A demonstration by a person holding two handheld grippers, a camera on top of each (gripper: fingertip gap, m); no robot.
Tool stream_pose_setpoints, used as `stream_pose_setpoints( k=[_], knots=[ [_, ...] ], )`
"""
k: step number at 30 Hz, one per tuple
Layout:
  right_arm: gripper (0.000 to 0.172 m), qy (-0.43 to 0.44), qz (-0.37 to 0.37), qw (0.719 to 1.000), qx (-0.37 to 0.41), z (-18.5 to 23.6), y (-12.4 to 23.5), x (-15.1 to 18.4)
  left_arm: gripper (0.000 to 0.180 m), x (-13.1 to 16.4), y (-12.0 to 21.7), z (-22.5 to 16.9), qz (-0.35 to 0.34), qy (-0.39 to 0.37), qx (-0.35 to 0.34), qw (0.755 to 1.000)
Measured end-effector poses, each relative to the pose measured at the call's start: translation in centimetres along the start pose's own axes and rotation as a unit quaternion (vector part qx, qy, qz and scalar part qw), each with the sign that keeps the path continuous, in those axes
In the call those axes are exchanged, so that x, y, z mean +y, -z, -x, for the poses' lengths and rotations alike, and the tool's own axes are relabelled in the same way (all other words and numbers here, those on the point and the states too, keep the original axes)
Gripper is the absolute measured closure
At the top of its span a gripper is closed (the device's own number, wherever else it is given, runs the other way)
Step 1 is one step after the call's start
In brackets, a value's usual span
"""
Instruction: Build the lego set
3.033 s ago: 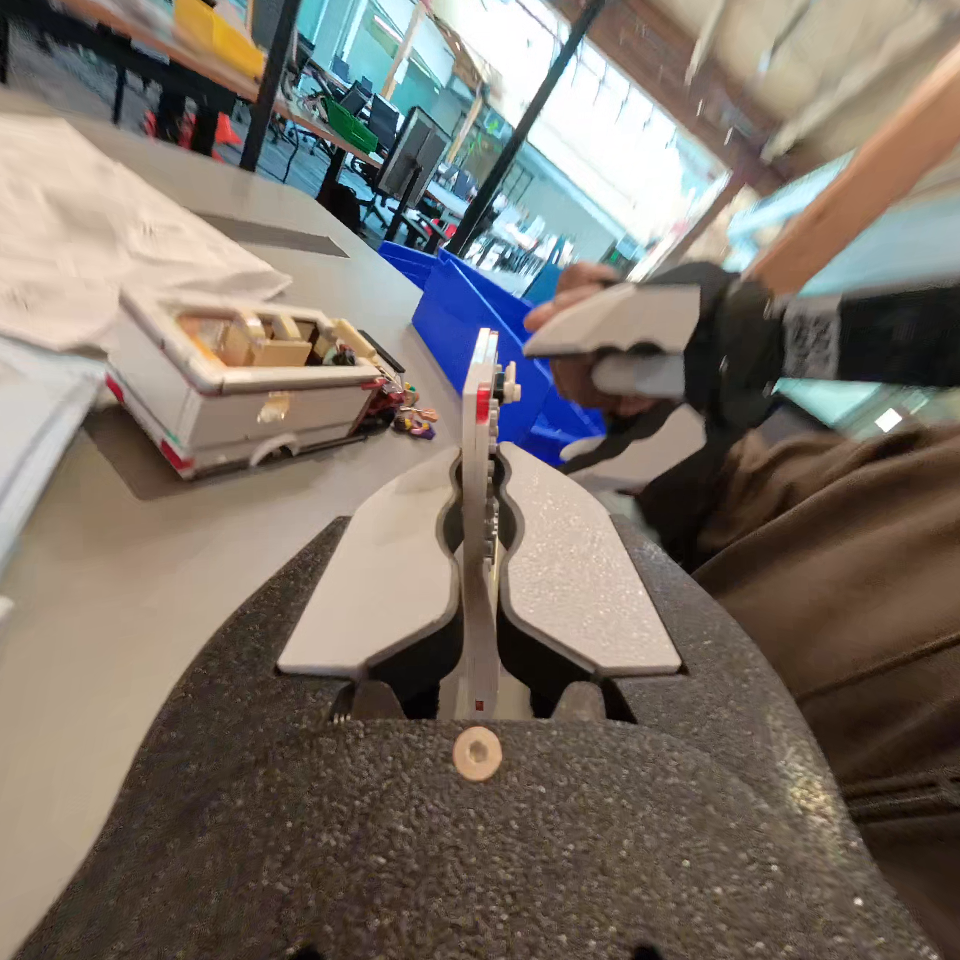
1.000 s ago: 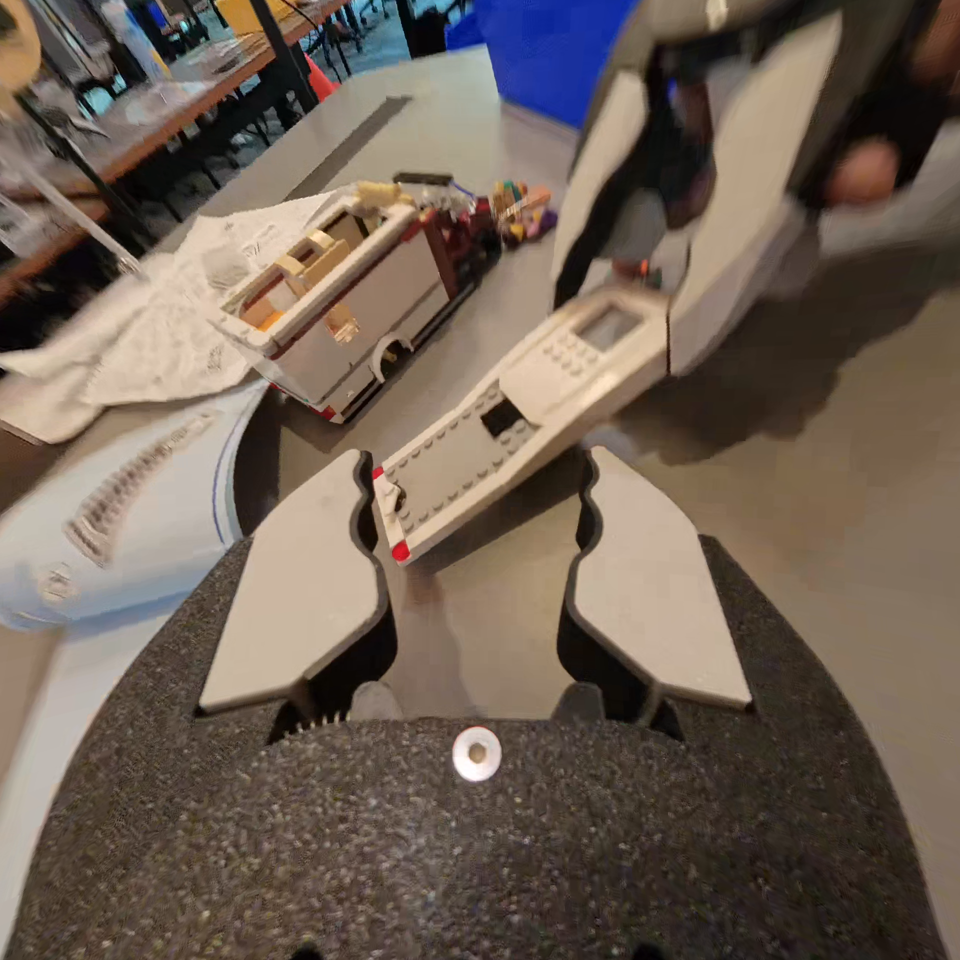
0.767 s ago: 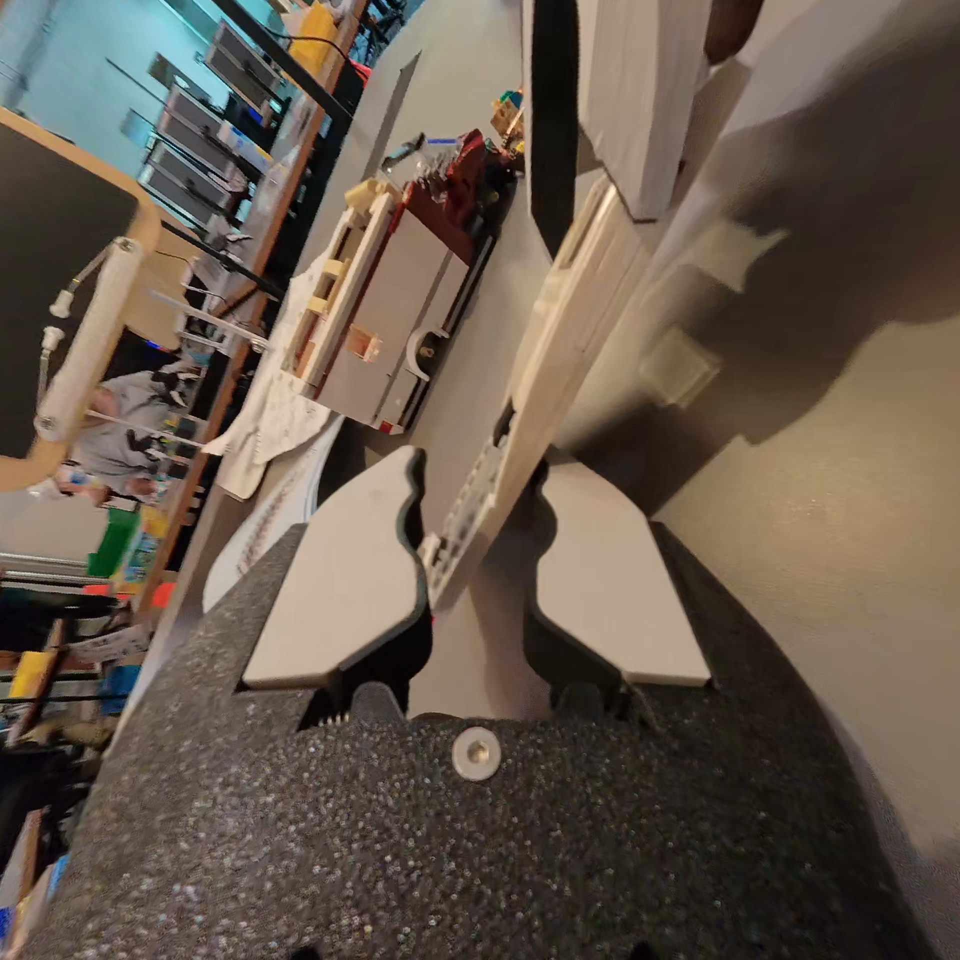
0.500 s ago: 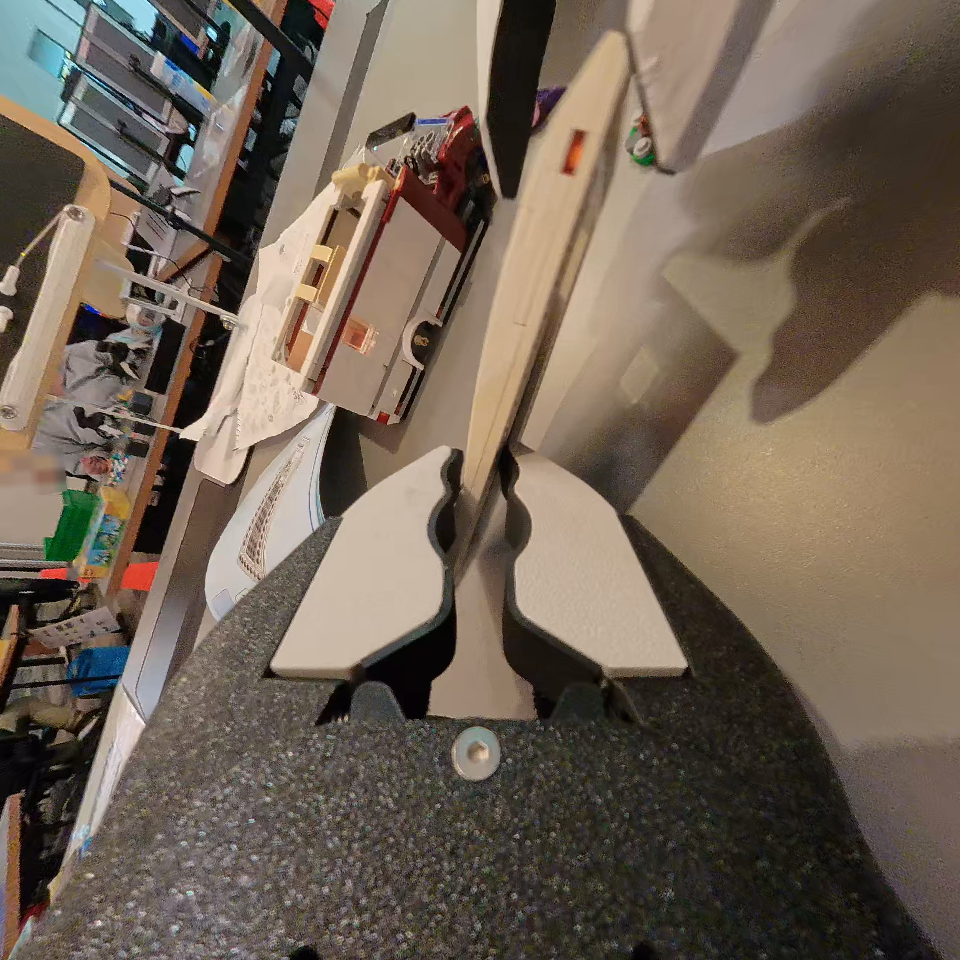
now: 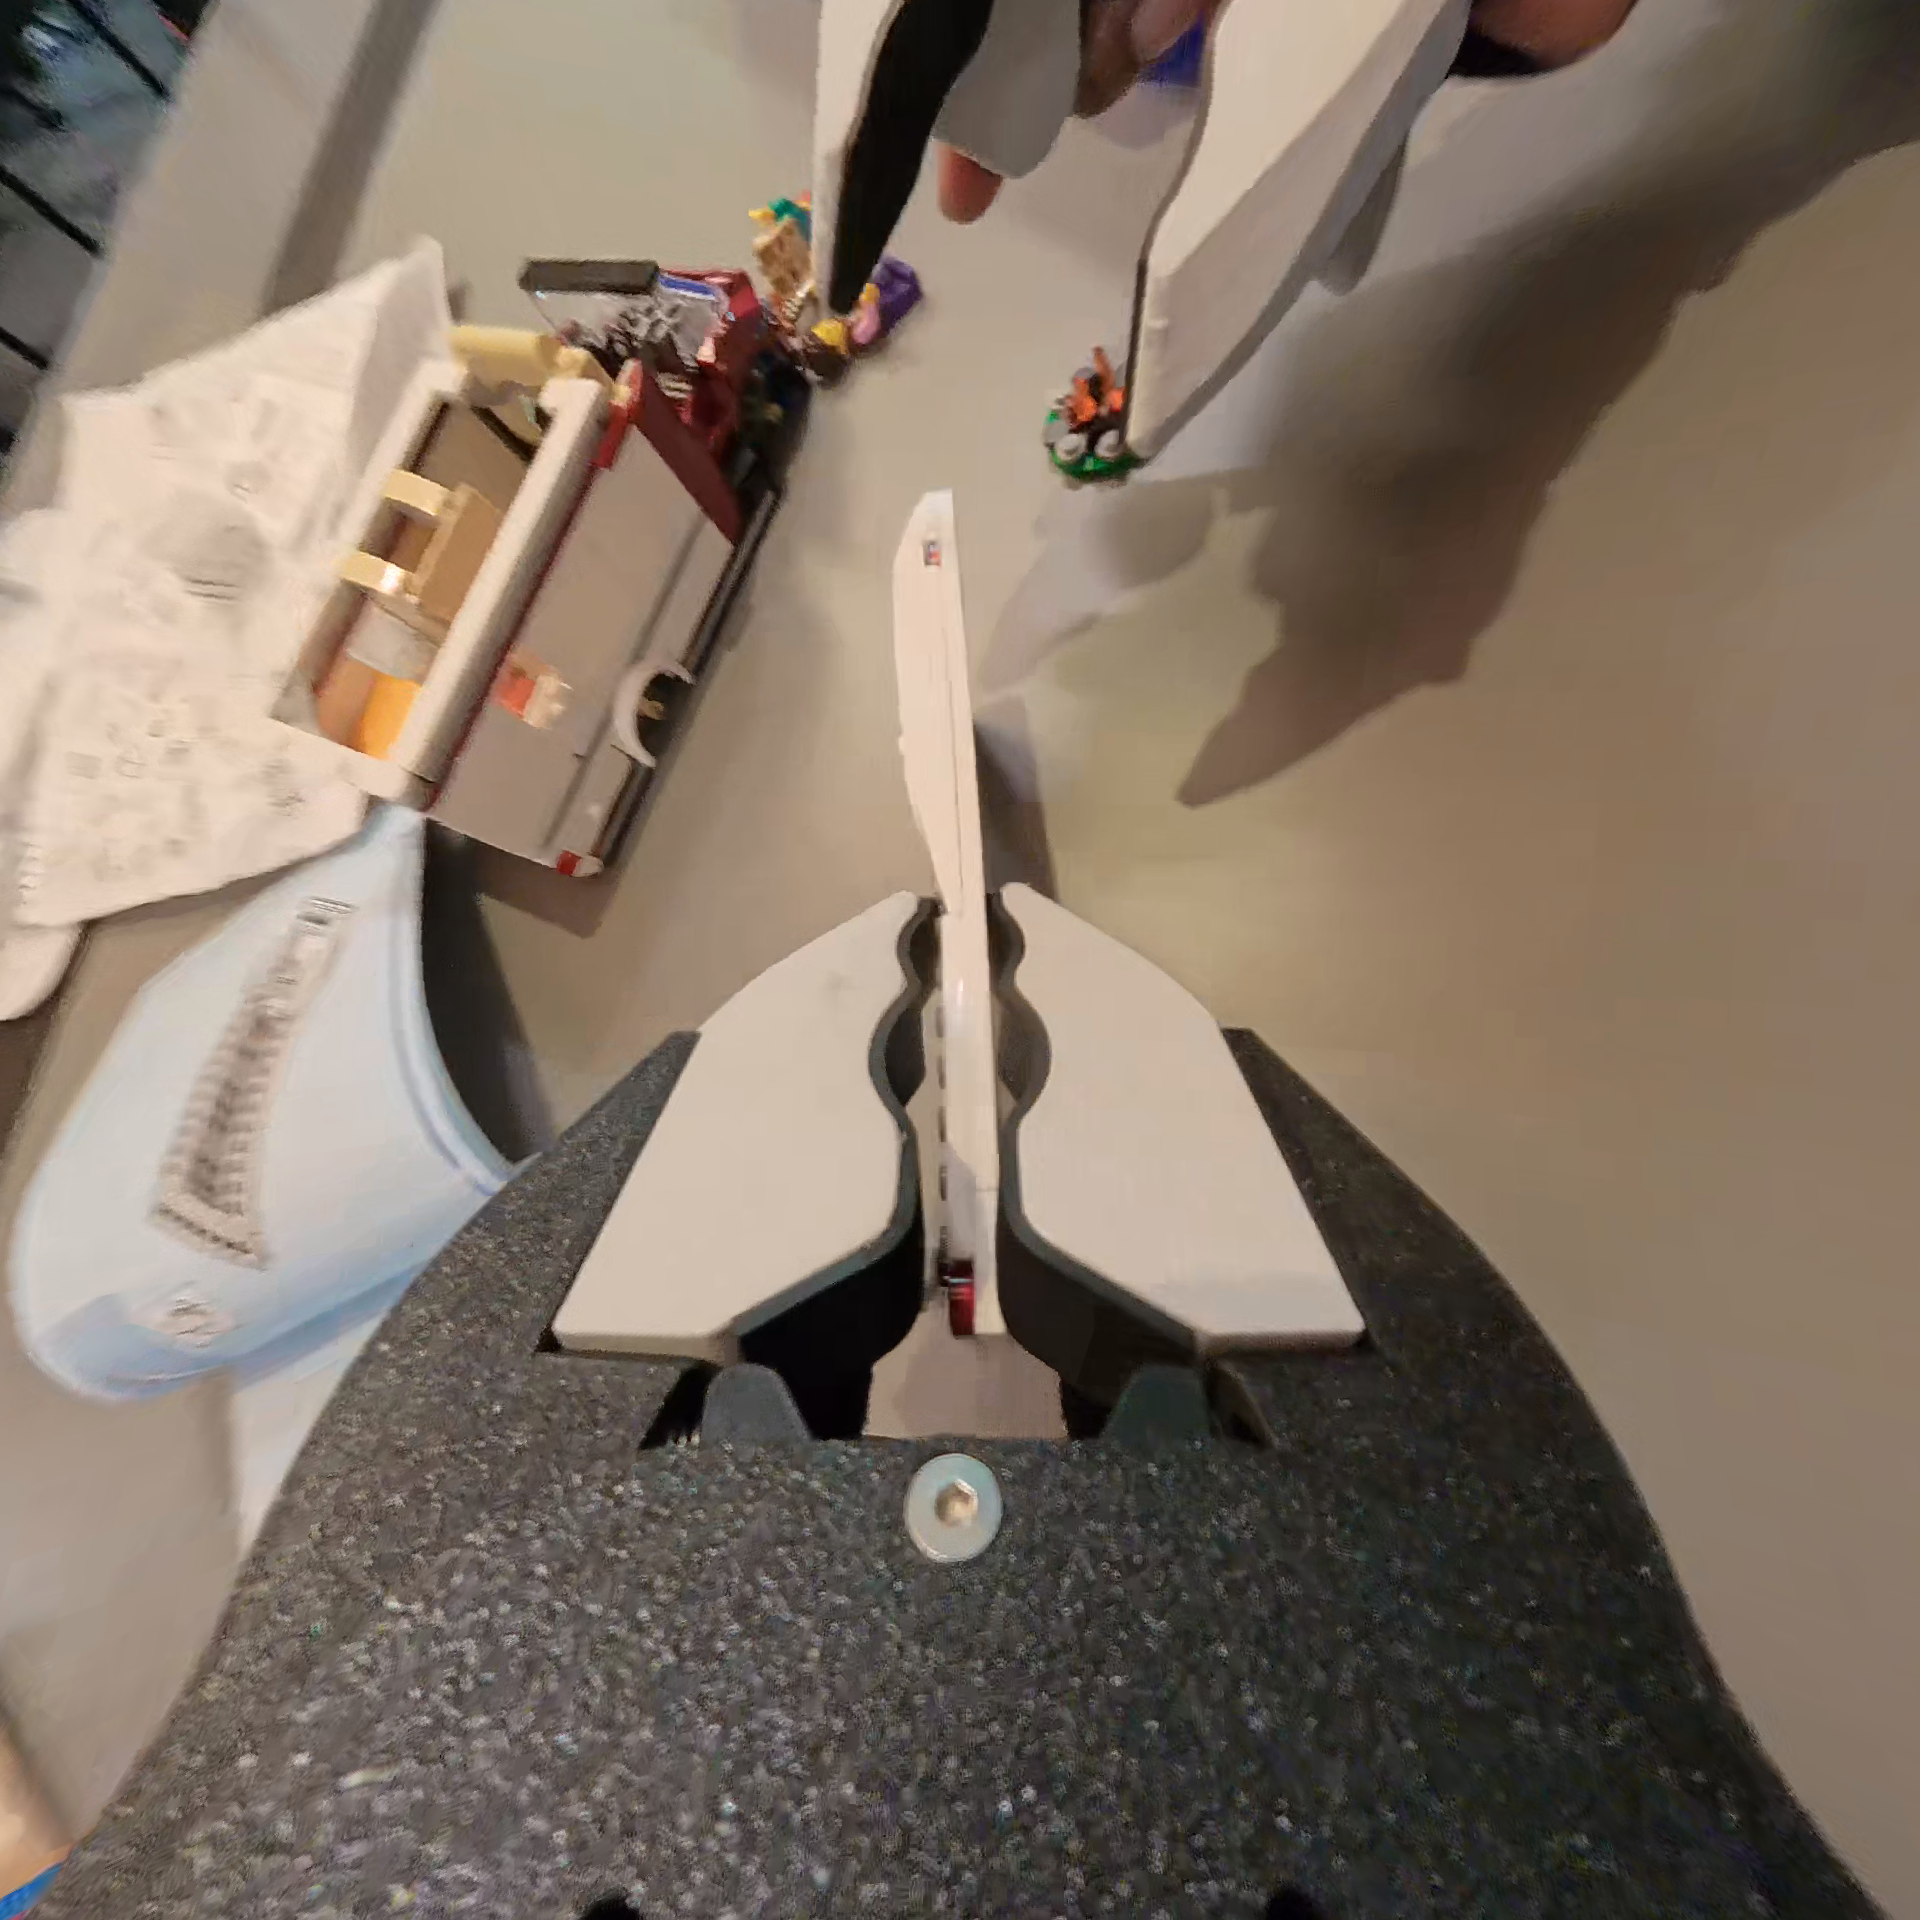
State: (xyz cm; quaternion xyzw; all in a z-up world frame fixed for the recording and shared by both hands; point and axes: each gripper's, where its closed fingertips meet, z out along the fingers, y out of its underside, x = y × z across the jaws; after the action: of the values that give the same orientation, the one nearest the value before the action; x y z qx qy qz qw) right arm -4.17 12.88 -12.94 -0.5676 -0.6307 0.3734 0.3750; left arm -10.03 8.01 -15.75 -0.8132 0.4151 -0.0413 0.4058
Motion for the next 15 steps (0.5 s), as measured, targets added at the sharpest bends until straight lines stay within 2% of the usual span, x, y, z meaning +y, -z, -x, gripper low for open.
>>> stream_pose_setpoints(
  k=[5, 9, 11, 15],
  knots=[
    [0.112, 0.076, 0.027, 0.996, 0.026, 0.1, -0.5, 0.7, 0.171, 0.0, 0.1, -0.8, -0.033, 0.144, 0.097, 0.984],
    [0.113, 0.109, 0.045, 0.993, 0.028, 0.5, -1.0, 1.3, 0.172, 0.6, -0.8, -1.1, -0.061, 0.286, 0.166, 0.942],
    [0.114, 0.122, 0.051, 0.991, 0.028, 0.6, -1.1, 1.7, 0.171, 1.5, -1.5, -1.6, -0.061, 0.310, 0.183, 0.931],
    [0.117, 0.163, 0.065, 0.983, 0.045, 0.5, -1.5, 2.7, 0.165, 2.7, -2.4, -1.8, -0.043, 0.309, 0.174, 0.934]
  ],
)
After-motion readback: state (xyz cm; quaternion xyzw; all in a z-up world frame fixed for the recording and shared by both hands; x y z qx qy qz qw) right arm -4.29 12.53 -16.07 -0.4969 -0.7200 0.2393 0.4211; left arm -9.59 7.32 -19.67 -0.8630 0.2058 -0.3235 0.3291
